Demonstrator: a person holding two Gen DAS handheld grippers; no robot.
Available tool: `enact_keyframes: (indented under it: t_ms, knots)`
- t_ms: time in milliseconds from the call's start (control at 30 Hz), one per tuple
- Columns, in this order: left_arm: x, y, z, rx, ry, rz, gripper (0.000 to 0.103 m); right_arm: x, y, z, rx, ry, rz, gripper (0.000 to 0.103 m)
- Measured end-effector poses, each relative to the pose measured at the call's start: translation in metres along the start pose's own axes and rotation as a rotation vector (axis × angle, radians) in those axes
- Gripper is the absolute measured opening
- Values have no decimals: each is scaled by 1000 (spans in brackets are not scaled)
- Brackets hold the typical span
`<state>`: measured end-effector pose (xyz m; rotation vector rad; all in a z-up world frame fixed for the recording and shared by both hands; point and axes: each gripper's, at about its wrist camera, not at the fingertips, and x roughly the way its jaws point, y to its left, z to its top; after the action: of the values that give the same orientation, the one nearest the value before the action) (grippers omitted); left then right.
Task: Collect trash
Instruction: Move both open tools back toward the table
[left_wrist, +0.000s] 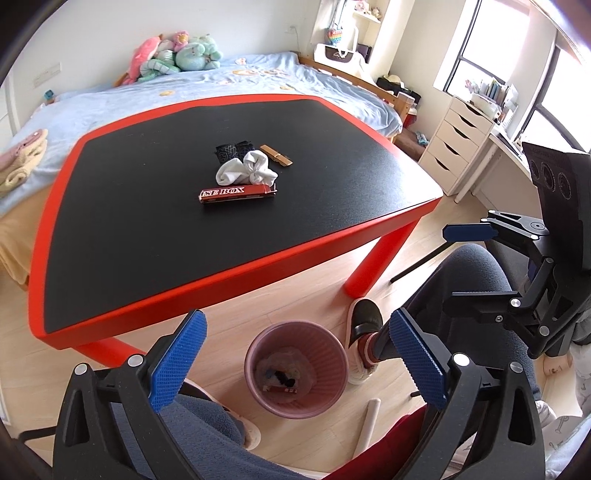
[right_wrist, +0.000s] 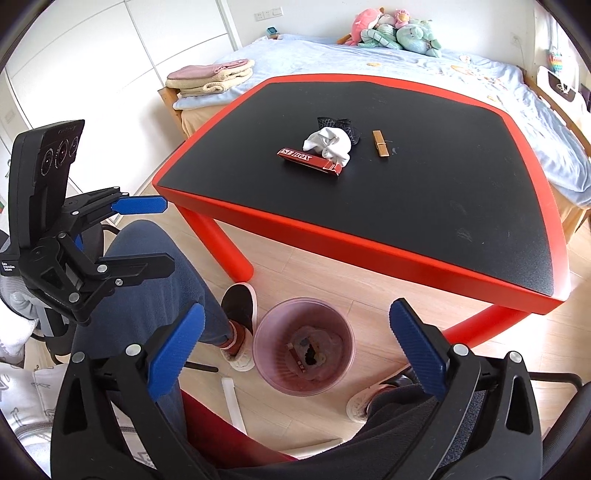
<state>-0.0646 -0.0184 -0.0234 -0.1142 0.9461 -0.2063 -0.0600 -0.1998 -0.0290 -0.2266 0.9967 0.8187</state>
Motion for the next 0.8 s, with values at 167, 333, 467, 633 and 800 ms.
enact_keyframes:
  t_ms: [167, 333, 467, 633, 800]
  knots:
    - [-1, 1, 0, -8, 3, 3, 95, 0, 0, 1, 2, 0, -3, 100]
    - [-1, 2, 0, -8, 6, 4, 95, 1, -3, 1, 11, -1, -3, 100]
    - [-2, 3, 1, -14, 5, 2, 95, 1, -3, 2, 14, -3, -1, 100]
    - [-1, 5, 4, -18, 4, 2, 95, 0, -5, 4, 18, -6, 0, 100]
    - [-1, 10, 9, -30, -5, 5, 95, 1, -8, 9, 23, -12, -3, 100]
